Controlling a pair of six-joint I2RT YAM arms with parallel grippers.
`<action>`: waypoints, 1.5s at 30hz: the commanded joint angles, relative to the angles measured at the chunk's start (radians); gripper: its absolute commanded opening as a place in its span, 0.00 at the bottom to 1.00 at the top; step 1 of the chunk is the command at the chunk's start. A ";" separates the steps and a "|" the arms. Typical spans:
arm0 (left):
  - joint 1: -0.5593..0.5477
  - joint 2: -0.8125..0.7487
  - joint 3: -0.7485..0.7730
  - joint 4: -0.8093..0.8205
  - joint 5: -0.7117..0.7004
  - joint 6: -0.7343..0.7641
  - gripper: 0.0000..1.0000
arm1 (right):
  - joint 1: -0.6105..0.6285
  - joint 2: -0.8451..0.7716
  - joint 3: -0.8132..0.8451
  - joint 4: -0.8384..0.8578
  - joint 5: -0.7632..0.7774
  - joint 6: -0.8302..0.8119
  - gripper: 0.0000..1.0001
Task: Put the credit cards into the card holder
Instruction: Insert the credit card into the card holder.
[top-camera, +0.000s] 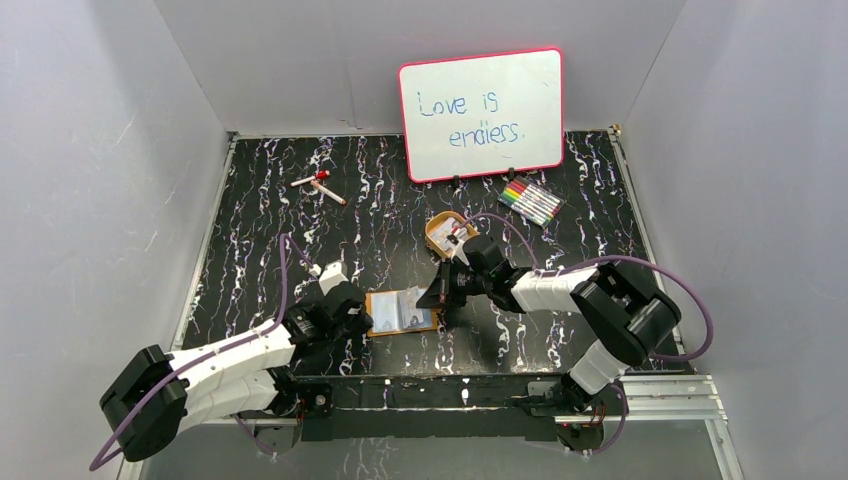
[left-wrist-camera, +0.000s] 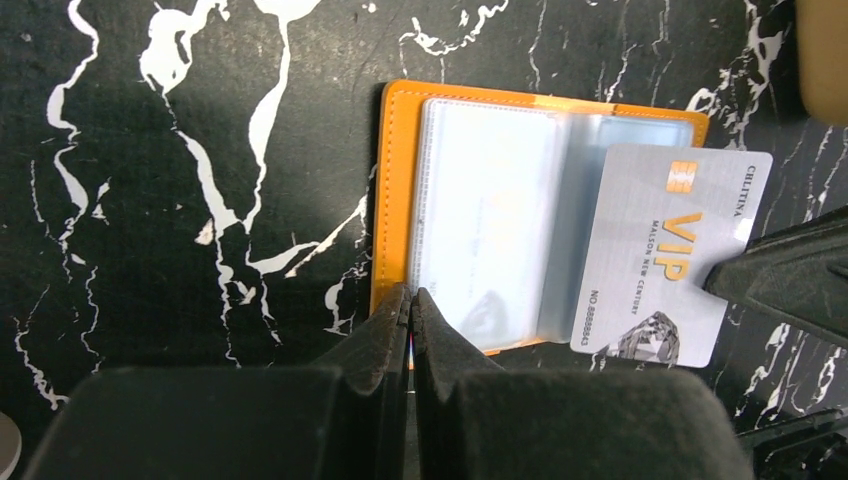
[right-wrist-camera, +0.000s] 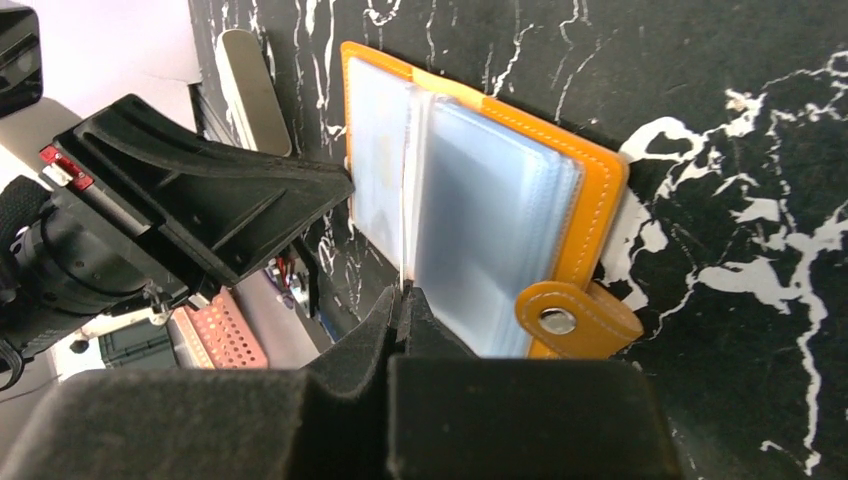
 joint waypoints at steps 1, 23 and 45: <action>0.003 -0.007 -0.015 -0.009 -0.031 -0.007 0.00 | 0.004 0.030 0.037 0.063 0.025 0.012 0.00; 0.003 -0.038 -0.026 -0.029 -0.031 -0.010 0.00 | 0.026 0.066 0.057 0.070 0.066 0.026 0.00; 0.003 -0.038 -0.036 -0.023 -0.016 -0.015 0.00 | 0.044 0.135 0.060 0.130 0.031 0.073 0.00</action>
